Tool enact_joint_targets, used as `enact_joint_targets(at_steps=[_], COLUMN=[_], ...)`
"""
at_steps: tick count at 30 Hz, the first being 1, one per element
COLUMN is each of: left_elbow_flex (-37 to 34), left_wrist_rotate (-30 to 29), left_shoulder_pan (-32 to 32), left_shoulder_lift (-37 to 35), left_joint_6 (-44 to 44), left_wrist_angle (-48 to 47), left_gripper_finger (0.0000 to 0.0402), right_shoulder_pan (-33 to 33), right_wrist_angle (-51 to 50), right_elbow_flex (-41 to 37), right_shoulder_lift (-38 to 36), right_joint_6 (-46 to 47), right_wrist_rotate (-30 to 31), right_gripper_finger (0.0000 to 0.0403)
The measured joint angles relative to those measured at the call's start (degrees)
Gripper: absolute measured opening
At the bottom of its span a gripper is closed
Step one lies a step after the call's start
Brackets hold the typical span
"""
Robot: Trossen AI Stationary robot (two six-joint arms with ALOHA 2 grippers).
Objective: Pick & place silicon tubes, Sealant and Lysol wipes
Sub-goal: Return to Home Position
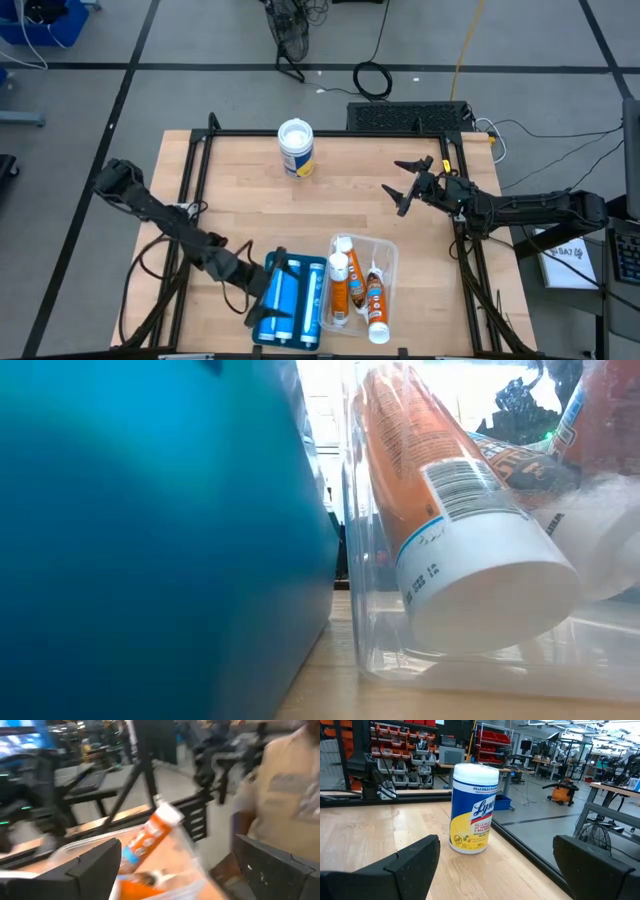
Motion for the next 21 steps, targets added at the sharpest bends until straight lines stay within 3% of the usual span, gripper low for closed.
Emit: enact_joint_targets(at_steps=[5, 11, 17, 21], left_elbow_flex=[0.0, -3.9, -21.9, -37.6], left_wrist_rotate=[-7.7, -5.4, -6.2, -8.9], left_shoulder_pan=[3.1, 9.9, 16.4, 19.7], left_shoulder_lift=[-1.1, -10.0, -30.7, -45.4], left_joint_6=[0.8, -0.1, 0.3, 0.9], left_wrist_angle=[-7.9, -22.4, -16.6, -3.0], left_gripper_finger=[0.0379, 0.0379, 0.0379, 0.0379], right_shoulder_pan=[0.0, 0.0, 0.0, 0.0], right_wrist_angle=[0.0, 0.0, 0.0, 0.1], right_elbow_flex=[0.0, 0.0, 0.0, 0.0], right_shoulder_lift=[0.0, 0.0, 0.0, 0.0], right_joint_6=[0.0, 0.0, 0.0, 0.0], right_wrist_rotate=[0.0, 0.0, 0.0, 0.0], right_gripper_finger=[0.0364, 0.0364, 0.0364, 0.0364])
